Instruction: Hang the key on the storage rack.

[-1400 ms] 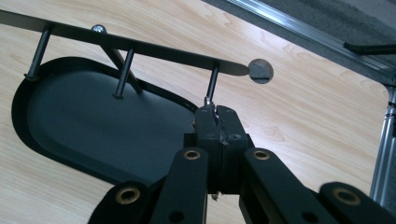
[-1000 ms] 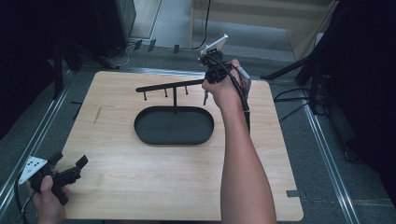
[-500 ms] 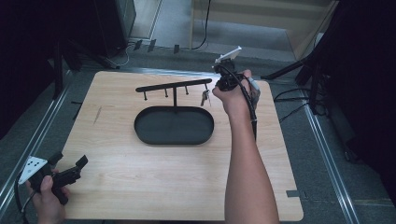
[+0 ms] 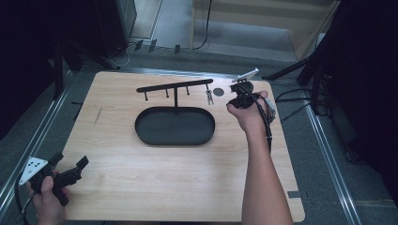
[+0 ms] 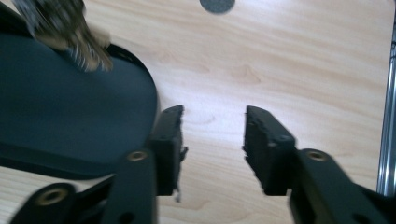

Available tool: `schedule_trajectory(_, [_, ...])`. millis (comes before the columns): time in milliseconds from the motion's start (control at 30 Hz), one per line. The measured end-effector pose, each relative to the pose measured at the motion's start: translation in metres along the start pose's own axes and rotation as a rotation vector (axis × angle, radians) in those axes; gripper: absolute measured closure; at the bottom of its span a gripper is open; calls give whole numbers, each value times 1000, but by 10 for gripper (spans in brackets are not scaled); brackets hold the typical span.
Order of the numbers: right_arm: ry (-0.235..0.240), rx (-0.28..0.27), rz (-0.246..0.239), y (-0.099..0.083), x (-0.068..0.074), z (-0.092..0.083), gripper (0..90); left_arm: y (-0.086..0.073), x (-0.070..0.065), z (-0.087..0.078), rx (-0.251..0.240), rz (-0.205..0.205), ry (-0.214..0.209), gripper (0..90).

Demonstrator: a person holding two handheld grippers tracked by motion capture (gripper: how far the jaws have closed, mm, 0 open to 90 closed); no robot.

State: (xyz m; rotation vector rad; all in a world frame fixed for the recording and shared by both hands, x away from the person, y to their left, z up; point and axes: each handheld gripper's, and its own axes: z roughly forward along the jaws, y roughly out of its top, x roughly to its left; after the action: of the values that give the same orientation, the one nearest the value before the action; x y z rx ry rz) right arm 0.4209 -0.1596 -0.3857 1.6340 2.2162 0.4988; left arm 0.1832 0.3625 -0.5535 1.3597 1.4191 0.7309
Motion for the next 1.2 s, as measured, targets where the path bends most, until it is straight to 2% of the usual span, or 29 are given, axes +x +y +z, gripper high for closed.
schedule_trajectory(33, [-10,15,5,-7,-5,4,439,0,0,0,0,0,0,0])
schedule_trajectory(67, [-10,15,5,-7,-5,4,439,0,0,0,0,0,0,0])
schedule_trajectory(100, [-18,23,25,-15,-10,8,348,0,0,0,-1,2,0,0])
schedule_trajectory(133, [-18,23,25,-15,-10,8,348,0,0,0,-1,2,0,0])
schedule_trajectory(167, [-29,35,40,-24,-17,13,240,0,0,0,-2,3,0,0])
schedule_trajectory(200, [-29,35,40,-24,-17,13,240,0,0,0,-2,3,0,0])
schedule_trajectory(300, [-79,68,65,-42,-28,23,125,0,-1,0,-1,6,3,0])
schedule_trajectory(400, [-70,71,90,-50,-34,27,90,0,-1,0,-2,5,3,0])
schedule_trajectory(467, [-61,84,107,-62,-42,32,20,0,-1,0,-2,5,2,0])
schedule_trajectory(633, [-41,91,131,-79,-50,37,0,0,-1,0,-1,10,2,0])
schedule_trajectory(700, [-37,85,126,-95,-55,40,0,0,-1,0,-3,8,1,0])
schedule_trajectory(733, [-37,85,126,-95,-55,40,0,0,-1,0,-3,8,1,0])
schedule_trajectory(833, [-21,58,155,-115,-64,42,0,0,-1,0,-4,8,3,0])
schedule_trajectory(867, [-21,58,155,-115,-64,42,0,0,-1,0,-4,8,3,0])
schedule_trajectory(1033, [-6,30,176,-141,-73,46,0,0,-1,0,-2,11,4,0])
schedule_trajectory(1100, [-2,0,194,-155,-78,47,0,0,-1,0,-2,10,4,0])
schedule_trajectory(1200, [15,-16,203,-165,-82,49,0,0,-1,0,-1,14,5,0])
